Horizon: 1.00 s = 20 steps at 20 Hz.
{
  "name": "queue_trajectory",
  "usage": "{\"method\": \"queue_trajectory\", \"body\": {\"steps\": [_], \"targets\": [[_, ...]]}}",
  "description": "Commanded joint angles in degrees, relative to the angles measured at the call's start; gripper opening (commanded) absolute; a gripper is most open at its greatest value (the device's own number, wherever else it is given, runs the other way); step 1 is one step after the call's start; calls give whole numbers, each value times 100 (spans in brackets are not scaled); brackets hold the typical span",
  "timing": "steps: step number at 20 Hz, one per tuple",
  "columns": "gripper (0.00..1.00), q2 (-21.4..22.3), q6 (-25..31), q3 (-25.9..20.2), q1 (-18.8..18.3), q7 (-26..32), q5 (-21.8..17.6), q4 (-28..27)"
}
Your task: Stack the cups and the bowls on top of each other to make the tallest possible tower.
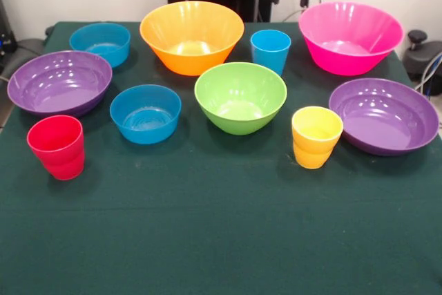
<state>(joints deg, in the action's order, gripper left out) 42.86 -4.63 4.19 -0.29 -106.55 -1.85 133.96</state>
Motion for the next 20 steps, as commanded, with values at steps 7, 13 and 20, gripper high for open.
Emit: {"method": "queue_trajectory", "body": {"steps": [7, 13, 20], "targets": [[100, -952, -1058, -147, 171, -1217, -287, 451], [100, -1310, -1423, -84, 371, -1337, -203, 436], [100, -1614, -1646, -51, 474, -1465, -201, 336]]}}
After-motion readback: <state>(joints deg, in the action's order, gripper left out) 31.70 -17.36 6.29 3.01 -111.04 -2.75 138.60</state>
